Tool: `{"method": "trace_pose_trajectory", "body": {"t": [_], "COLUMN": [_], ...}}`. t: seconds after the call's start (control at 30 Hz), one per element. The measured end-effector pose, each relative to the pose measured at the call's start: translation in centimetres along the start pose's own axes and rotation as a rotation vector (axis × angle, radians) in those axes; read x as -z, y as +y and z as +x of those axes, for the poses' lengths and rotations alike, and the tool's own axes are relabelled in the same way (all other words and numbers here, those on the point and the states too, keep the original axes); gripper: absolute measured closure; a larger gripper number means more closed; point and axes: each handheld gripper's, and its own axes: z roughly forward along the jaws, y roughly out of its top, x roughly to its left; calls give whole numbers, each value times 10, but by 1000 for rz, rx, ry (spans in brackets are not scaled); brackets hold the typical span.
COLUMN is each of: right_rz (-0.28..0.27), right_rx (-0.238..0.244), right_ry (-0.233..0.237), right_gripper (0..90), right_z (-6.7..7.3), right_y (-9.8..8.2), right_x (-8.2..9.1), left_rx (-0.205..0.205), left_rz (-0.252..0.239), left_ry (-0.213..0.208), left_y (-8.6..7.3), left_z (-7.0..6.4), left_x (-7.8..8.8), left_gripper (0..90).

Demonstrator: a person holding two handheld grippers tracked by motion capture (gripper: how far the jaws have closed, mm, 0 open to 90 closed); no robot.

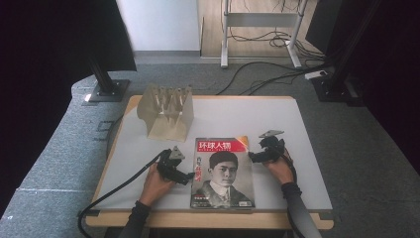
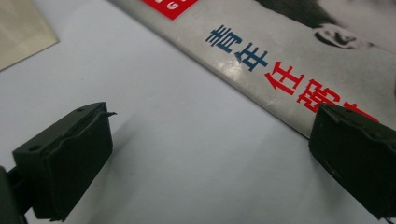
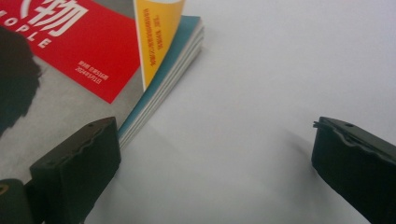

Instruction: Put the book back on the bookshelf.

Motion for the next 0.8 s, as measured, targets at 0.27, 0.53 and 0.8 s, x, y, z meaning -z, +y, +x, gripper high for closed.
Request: {"method": "trace_pose_trajectory", "body": {"t": [0.27, 0.53, 0.8], "right_rz": [-11, 8, -24], "right_rx": [-34, -9, -11], "right_ry": [-5, 23, 147], "right_gripper": [43, 110, 106], "right_z": [-2, -5, 8], "right_y": [16, 21, 32], "right_x": [-16, -14, 0], "left_rx": [-29, -30, 1], "left_rz": [10, 16, 10], "left_ry": [-61, -60, -45], "left_y": [1, 2, 5], "left_z": [-19, -18, -9], "left_x": [-1, -1, -5], "left_gripper": [0, 0, 0]}}
